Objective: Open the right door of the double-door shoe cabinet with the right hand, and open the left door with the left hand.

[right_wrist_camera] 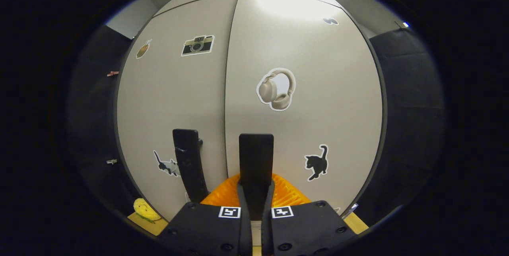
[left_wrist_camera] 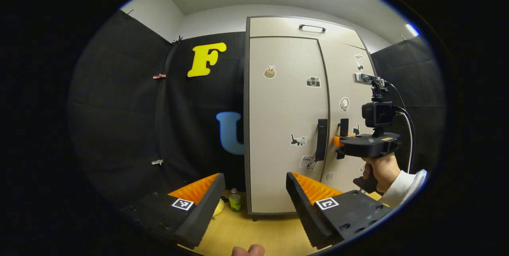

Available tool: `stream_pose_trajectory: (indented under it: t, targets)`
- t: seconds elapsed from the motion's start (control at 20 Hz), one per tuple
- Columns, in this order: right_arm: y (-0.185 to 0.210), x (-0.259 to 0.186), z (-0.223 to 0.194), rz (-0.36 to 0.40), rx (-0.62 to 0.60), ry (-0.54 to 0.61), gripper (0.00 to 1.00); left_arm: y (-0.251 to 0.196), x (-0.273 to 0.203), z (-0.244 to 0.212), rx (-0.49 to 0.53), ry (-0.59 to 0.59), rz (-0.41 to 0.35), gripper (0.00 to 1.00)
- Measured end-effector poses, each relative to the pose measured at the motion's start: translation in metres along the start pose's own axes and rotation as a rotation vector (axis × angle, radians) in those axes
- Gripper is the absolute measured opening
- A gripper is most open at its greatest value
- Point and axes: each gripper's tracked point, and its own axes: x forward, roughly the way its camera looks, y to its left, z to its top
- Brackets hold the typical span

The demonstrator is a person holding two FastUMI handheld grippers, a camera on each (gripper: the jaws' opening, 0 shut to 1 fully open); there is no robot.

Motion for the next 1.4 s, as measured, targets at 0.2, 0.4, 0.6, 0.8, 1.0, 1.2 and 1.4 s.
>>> stream_pose_trajectory:
  t: [0.2, 0.4, 0.6, 0.8, 1.0, 1.2, 1.4]
  targets:
    - [-0.012, -0.041, 0.0, 0.024, 0.011, 0.006, 0.13, -0.007, -0.015, 0.003, 0.0, -0.004, 0.015, 0.95]
    - [-0.026, -0.068, 0.006, 0.022, 0.048, -0.01, 0.13, -0.018, -0.032, 0.009, 0.015, -0.015, 0.012, 0.95]
    - [-0.037, -0.079, 0.007, 0.037, 0.056, -0.004, 0.13, -0.029, -0.039, 0.01, 0.009, -0.007, 0.024, 0.95]
    - [-0.049, -0.089, 0.009, 0.036, 0.068, -0.009, 0.13, -0.046, -0.042, 0.009, 0.0, -0.004, 0.03, 0.95]
    - [-0.062, -0.096, 0.009, 0.037, 0.072, -0.012, 0.12, -0.071, -0.04, 0.007, -0.006, 0.009, 0.012, 0.95]
    - [-0.075, -0.101, 0.009, 0.029, 0.085, -0.007, 0.12, -0.099, -0.034, 0.01, -0.003, 0.005, -0.007, 0.95]
    - [-0.088, -0.104, 0.008, 0.032, 0.077, 0.026, 0.11, -0.131, -0.026, 0.015, -0.01, 0.004, -0.035, 0.95]
